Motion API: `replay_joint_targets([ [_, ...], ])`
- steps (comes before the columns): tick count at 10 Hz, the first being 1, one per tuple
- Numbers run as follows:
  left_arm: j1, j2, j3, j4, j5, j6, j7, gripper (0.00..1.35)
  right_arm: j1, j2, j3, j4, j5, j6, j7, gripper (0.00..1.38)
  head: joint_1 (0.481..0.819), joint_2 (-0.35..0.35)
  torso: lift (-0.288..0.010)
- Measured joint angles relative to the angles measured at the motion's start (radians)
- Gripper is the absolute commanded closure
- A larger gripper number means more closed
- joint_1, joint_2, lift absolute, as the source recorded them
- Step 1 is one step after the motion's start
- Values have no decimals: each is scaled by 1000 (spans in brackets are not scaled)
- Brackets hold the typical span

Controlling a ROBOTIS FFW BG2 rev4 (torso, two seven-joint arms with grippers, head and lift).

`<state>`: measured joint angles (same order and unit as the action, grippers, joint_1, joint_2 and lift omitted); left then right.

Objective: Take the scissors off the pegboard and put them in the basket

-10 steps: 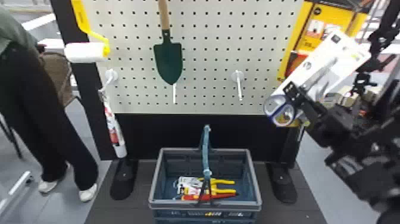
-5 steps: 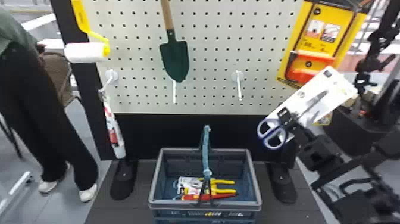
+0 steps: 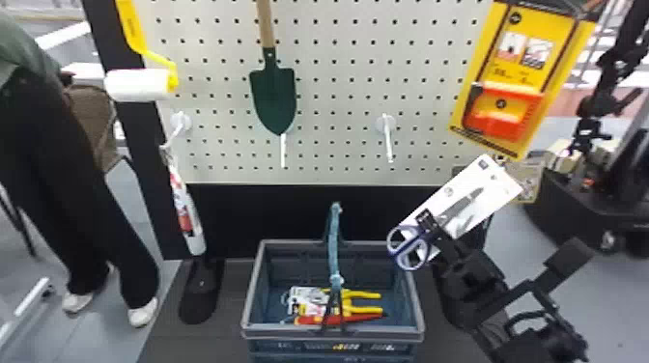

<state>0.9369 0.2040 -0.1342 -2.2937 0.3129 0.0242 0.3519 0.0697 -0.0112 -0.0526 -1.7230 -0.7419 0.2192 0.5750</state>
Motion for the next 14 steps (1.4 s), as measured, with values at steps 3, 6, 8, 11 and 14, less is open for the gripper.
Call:
replay_joint_targets([
  [3, -6, -3, -3, 4, 0, -2, -2, 99, -8, -3, 13, 40, -2, -10, 0, 1191, 549, 0, -100],
  [6, -7, -7, -1, 5, -2, -3, -7, 99, -30, -8, 58, 105, -14, -14, 0, 1191, 549, 0, -100],
  [8, -10, -7, -1, 7, -2, -3, -8, 99, -56, -12, 98, 158, -25, -20, 3, 1191, 549, 0, -100],
  [11, -13, -6, -1, 9, 0, -3, -10, 99, -90, -20, 158, 229, -40, -24, 8, 1191, 549, 0, -100],
  [14, -13, -5, 1, 10, 2, -6, -10, 99, -125, -30, 220, 301, -57, -30, 17, 1191, 549, 0, -100],
])
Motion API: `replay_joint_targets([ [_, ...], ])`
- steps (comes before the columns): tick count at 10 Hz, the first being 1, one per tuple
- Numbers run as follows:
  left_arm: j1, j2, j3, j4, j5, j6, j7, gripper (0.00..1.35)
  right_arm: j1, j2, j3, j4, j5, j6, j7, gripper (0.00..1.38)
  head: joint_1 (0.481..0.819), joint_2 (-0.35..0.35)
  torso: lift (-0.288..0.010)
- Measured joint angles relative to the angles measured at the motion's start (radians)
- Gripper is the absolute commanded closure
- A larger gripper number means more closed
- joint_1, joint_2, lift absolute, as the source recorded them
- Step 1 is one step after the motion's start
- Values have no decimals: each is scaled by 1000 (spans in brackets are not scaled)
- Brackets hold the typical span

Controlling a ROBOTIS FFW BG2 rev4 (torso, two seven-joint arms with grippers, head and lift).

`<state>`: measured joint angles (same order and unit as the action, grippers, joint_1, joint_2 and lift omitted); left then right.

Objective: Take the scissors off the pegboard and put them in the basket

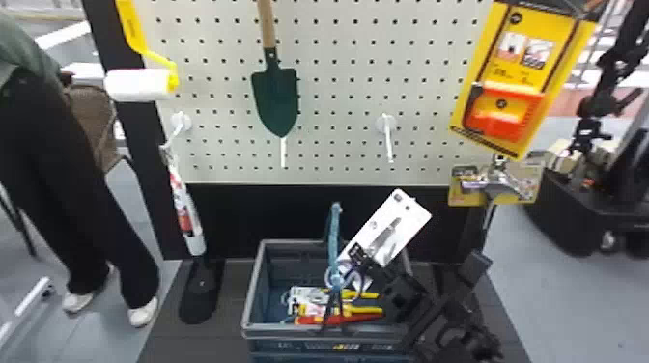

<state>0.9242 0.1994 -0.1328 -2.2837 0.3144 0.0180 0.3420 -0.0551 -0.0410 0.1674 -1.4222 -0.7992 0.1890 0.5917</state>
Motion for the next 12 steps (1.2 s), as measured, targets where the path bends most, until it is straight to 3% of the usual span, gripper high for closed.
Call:
replay_joint_targets([
  [1, 1, 0, 1, 1, 0, -2, 0, 99, -9, -3, 14, 19, -4, 0, 4, 1124, 549, 0, -100],
  [2, 1, 0, 1, 2, 0, -3, 0, 99, -17, -5, 20, 36, -5, 0, 10, 961, 549, 0, -100],
  [3, 1, 0, 1, 2, 0, -4, 0, 99, -25, -7, 22, 45, -5, -4, 12, 955, 549, 0, -100],
  [5, 2, 0, 1, 2, 1, -4, 0, 99, -35, -8, 22, 49, -1, -14, 13, 708, 549, 0, -100],
  [8, 4, 2, 1, 2, 2, -5, -1, 99, -41, -8, 20, 56, -1, -19, 13, 472, 549, 0, -100],
  [12, 5, 2, 1, 2, 3, -7, -1, 99, -41, -10, 20, 56, -5, -23, 14, 461, 549, 0, -100],
])
